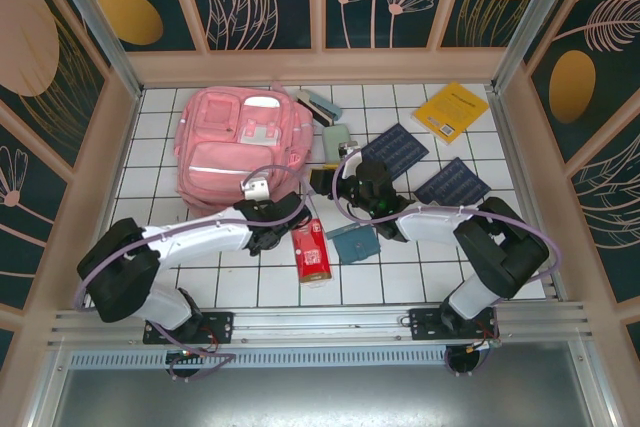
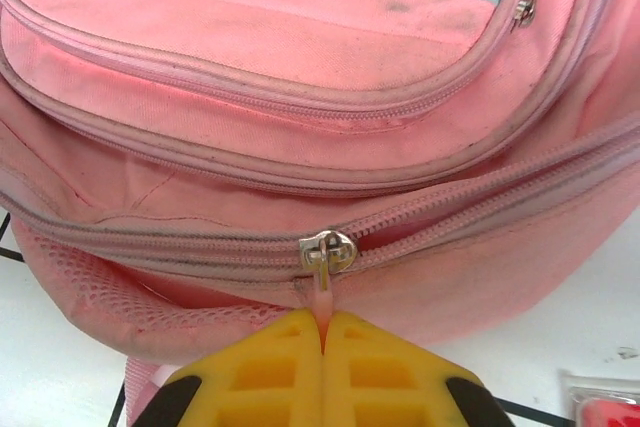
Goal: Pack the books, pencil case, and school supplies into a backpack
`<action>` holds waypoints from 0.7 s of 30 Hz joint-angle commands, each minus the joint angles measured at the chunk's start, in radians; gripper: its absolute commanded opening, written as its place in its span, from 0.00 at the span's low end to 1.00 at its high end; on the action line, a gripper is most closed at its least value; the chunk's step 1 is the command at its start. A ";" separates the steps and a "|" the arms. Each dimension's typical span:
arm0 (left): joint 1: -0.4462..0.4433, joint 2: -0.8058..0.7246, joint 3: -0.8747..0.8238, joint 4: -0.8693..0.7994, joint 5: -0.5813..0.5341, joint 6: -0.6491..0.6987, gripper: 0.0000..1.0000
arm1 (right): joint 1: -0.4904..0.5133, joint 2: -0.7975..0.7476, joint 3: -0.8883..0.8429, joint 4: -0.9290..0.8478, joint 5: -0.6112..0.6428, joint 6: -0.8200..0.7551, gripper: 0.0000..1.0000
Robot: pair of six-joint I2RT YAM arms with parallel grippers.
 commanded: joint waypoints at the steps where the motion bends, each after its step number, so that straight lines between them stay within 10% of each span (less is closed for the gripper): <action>1: 0.006 -0.089 -0.027 0.047 0.020 0.070 0.00 | -0.003 0.024 0.019 0.012 -0.031 0.025 0.50; 21: 0.006 -0.375 -0.206 0.307 0.193 0.260 0.00 | 0.099 0.279 0.307 -0.262 -0.033 0.331 0.50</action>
